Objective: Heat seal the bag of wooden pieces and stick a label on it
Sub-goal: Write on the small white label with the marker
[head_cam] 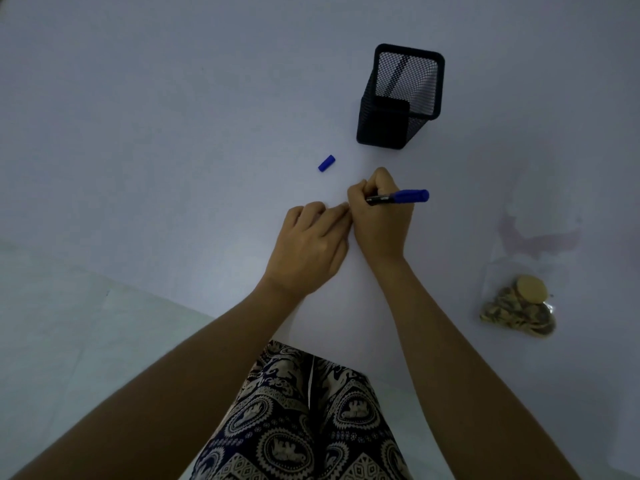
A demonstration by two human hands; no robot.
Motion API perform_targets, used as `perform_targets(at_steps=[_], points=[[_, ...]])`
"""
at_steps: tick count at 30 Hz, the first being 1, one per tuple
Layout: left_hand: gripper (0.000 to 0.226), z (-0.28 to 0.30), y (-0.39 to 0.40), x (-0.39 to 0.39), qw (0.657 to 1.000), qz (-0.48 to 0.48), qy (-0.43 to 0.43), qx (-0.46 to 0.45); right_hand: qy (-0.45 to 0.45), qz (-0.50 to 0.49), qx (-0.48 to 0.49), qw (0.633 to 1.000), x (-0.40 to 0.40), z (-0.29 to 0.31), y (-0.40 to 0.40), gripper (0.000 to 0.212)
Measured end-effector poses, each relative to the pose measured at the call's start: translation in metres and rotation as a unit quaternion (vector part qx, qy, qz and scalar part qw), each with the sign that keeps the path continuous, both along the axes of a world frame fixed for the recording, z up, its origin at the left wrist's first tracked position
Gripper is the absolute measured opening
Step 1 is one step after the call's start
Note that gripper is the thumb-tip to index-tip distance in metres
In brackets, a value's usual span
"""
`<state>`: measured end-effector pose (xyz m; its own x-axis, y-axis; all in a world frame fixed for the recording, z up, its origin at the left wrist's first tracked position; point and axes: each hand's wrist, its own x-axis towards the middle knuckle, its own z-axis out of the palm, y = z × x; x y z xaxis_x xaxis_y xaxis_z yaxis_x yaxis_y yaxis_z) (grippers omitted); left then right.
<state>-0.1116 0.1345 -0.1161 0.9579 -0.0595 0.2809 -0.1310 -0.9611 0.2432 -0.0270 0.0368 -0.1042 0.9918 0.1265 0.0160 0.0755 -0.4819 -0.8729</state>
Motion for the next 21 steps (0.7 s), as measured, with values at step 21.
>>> perform_targets(at_steps=[21], points=[[0.028, -0.0004, -0.0007, -0.0019, 1.0, 0.012, 0.016, -0.015, -0.024, -0.013, -0.021, 0.999, -0.0049, -0.0062, 0.0016, 0.025]])
